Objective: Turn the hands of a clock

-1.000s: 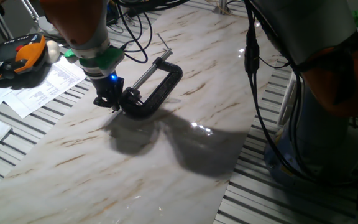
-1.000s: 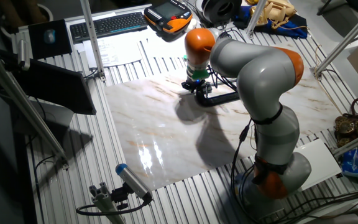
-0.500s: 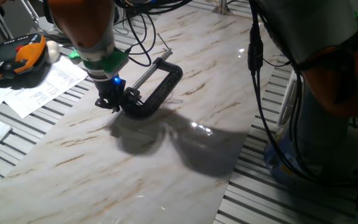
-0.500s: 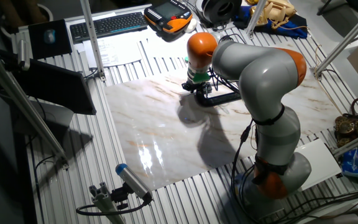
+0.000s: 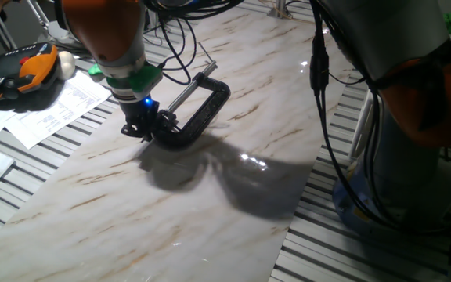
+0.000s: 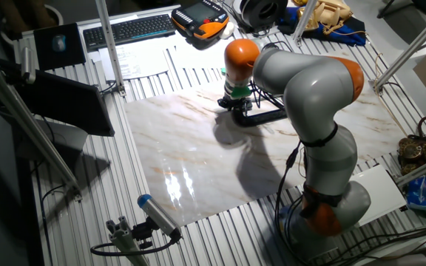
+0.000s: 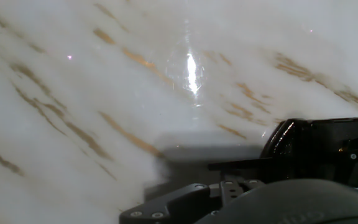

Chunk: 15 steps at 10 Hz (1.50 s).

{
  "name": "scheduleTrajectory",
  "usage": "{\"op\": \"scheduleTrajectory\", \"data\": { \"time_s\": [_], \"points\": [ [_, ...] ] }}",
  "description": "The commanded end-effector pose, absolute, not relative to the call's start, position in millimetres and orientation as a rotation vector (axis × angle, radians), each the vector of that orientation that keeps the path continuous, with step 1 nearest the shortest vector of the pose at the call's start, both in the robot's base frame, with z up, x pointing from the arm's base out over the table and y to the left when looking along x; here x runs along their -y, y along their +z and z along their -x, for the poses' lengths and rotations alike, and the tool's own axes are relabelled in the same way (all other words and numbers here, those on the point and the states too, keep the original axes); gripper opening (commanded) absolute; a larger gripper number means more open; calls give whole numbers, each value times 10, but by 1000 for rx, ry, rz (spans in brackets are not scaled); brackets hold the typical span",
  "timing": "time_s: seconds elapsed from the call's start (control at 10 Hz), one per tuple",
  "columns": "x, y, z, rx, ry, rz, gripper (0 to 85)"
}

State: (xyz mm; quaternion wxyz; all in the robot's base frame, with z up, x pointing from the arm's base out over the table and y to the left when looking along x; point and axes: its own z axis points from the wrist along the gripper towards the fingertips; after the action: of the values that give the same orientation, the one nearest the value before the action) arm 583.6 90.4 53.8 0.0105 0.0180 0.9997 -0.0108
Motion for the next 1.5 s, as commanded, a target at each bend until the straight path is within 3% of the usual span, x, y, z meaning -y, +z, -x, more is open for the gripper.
{"op": "scheduleTrajectory", "data": {
  "time_s": [0.0, 1.4],
  "points": [
    [-889, 539, -5819, -3125, -33, -56, 0],
    [-936, 381, -5863, -3108, -1, -73, 0]
  ]
}}
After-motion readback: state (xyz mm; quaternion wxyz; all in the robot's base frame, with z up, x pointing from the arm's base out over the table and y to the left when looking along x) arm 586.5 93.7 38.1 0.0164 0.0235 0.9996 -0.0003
